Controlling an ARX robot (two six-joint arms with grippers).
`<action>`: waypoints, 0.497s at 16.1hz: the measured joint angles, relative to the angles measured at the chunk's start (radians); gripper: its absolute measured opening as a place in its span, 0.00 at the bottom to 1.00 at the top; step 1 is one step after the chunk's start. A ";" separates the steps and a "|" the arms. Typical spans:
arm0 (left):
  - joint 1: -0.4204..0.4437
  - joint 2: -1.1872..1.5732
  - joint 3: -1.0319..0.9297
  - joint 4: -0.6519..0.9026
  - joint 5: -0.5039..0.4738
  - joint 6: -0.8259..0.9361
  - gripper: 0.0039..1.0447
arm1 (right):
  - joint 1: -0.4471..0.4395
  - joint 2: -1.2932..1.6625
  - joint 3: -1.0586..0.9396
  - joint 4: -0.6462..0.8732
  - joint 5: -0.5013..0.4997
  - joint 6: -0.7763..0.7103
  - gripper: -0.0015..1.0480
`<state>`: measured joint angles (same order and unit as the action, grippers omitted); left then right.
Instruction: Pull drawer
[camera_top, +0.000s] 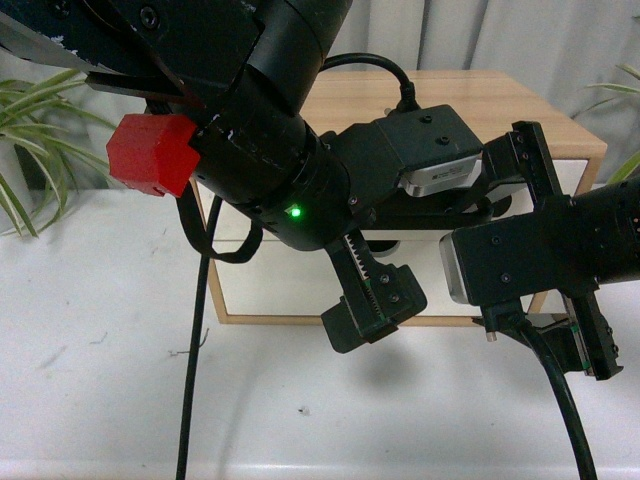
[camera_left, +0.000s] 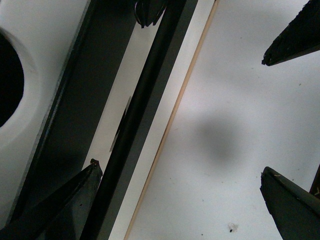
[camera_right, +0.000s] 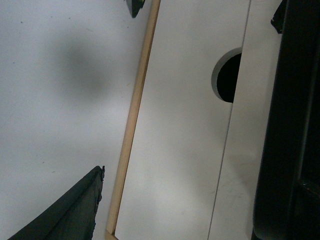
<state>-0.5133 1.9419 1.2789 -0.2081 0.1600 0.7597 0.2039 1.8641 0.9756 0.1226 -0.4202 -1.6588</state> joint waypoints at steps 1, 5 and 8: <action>-0.003 0.001 -0.001 0.004 0.004 -0.003 0.94 | 0.000 0.000 -0.005 0.000 0.000 0.002 0.94; -0.016 0.002 -0.016 0.031 0.006 -0.003 0.94 | -0.001 -0.001 -0.015 -0.004 -0.001 0.016 0.94; -0.026 -0.002 -0.043 0.057 0.014 -0.007 0.94 | 0.006 -0.026 -0.053 0.002 0.007 0.018 0.94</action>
<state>-0.5388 1.9400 1.2358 -0.1513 0.1738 0.7525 0.2104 1.8378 0.9226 0.1242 -0.4133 -1.6413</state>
